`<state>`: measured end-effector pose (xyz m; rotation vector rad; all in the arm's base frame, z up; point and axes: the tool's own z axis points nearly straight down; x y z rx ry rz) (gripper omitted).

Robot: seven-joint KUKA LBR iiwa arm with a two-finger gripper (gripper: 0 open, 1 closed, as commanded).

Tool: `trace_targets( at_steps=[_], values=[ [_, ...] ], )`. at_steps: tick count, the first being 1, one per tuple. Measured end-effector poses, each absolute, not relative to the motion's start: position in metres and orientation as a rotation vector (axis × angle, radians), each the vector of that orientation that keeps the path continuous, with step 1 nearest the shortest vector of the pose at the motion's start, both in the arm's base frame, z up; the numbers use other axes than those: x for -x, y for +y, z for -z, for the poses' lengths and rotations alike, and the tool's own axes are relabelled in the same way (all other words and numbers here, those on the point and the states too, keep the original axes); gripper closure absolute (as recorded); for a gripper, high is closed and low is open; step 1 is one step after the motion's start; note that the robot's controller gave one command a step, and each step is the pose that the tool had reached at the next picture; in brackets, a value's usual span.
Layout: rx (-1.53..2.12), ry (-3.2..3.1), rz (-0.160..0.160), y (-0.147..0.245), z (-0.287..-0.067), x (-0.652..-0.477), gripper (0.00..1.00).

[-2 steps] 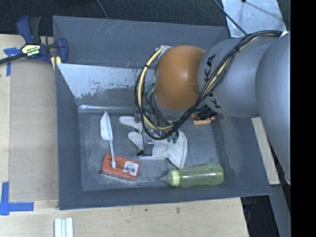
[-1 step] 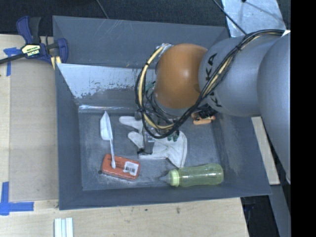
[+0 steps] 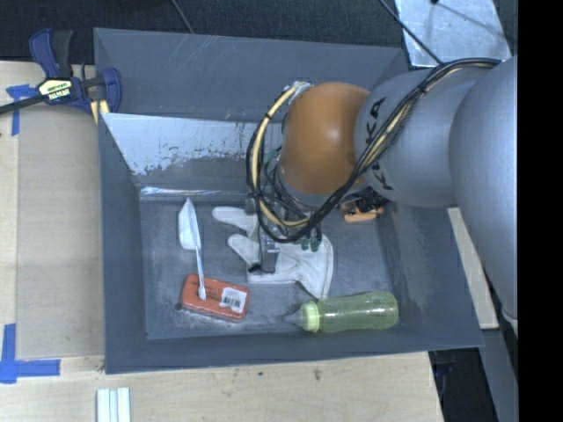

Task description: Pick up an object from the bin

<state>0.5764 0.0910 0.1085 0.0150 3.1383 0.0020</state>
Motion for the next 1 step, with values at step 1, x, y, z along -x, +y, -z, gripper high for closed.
trace_targets(
  at_steps=[1],
  values=[
    [-0.047,3.136,-0.001,0.0506,-0.0821,-0.5808,1.0]
  ],
)
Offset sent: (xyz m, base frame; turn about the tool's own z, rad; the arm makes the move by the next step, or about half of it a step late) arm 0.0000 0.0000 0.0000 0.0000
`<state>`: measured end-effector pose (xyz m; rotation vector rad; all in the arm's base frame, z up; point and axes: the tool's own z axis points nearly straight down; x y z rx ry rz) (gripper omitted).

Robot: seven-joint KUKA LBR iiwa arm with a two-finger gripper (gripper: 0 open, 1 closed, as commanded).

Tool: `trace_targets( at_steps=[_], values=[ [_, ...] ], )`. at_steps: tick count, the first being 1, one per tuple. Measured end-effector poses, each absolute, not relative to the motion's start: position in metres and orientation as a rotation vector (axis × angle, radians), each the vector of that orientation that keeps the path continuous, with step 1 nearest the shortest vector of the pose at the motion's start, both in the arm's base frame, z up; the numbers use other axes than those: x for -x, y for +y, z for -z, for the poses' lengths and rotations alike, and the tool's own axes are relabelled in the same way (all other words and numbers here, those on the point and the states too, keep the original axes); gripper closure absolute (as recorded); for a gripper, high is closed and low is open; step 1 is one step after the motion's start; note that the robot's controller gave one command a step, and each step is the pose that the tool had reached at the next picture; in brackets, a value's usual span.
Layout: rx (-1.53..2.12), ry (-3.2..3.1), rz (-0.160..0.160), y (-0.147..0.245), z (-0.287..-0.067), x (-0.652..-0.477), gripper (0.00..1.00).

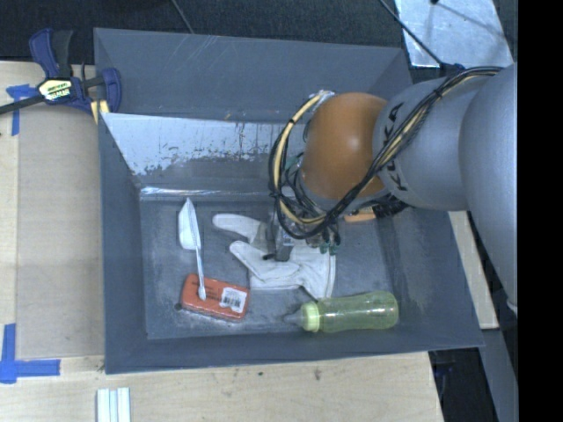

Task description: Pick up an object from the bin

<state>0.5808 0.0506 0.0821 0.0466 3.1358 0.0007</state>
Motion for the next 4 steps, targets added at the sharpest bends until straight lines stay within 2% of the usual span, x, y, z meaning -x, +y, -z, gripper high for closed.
trace_targets(
  at_steps=[1,2,3,4],
  values=[
    [-0.047,3.137,-0.001,0.051,-0.082,-0.58,0.0],
    [-0.047,3.137,-0.002,0.051,-0.082,-0.58,1.0],
    [-0.048,3.137,-0.002,0.051,-0.082,-0.58,1.0],
    [-0.112,3.136,-0.001,0.059,-0.214,-0.577,1.0]
  ],
)
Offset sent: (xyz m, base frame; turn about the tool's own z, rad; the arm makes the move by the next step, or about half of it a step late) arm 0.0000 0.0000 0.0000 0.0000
